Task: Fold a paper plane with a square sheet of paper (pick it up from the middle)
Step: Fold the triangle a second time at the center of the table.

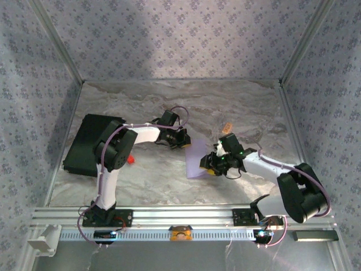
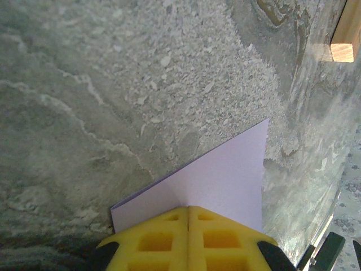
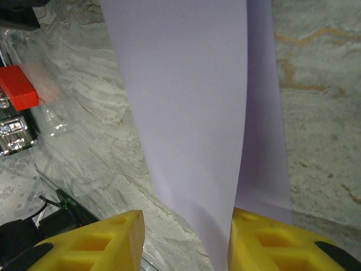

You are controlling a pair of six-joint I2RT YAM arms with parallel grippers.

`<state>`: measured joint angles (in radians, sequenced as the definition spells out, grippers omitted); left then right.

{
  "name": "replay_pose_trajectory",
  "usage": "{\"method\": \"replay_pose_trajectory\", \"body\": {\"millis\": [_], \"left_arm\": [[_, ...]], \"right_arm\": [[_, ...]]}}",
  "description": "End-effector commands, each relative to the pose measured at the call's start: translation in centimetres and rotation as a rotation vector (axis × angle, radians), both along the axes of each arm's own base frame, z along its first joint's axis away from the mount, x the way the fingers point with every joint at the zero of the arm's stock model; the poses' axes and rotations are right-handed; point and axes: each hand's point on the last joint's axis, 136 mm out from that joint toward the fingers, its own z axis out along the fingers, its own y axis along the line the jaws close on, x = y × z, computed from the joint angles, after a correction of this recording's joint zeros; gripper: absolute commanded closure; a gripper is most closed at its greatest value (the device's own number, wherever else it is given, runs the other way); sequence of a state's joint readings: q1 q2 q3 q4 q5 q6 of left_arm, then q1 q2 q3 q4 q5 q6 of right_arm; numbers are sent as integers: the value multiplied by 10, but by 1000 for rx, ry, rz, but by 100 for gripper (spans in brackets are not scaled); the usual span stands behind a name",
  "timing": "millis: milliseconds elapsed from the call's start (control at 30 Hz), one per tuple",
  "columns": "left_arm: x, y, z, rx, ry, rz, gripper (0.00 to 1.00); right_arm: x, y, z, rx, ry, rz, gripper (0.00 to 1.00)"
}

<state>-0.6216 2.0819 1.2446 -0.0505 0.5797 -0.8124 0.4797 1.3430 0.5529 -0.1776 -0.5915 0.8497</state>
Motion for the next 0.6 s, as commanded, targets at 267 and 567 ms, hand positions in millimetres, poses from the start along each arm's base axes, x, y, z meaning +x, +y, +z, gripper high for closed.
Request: {"method": "replay_pose_trajectory", "body": {"millis": [267,567], "left_arm": [[-17,11,-24,74,74,-14,95],[-17,5,-19,46,62,-35,93]], "right_arm": [[16,3,1,56,-30,-32,56],[32,4,0,83,-57,-11,57]]}}
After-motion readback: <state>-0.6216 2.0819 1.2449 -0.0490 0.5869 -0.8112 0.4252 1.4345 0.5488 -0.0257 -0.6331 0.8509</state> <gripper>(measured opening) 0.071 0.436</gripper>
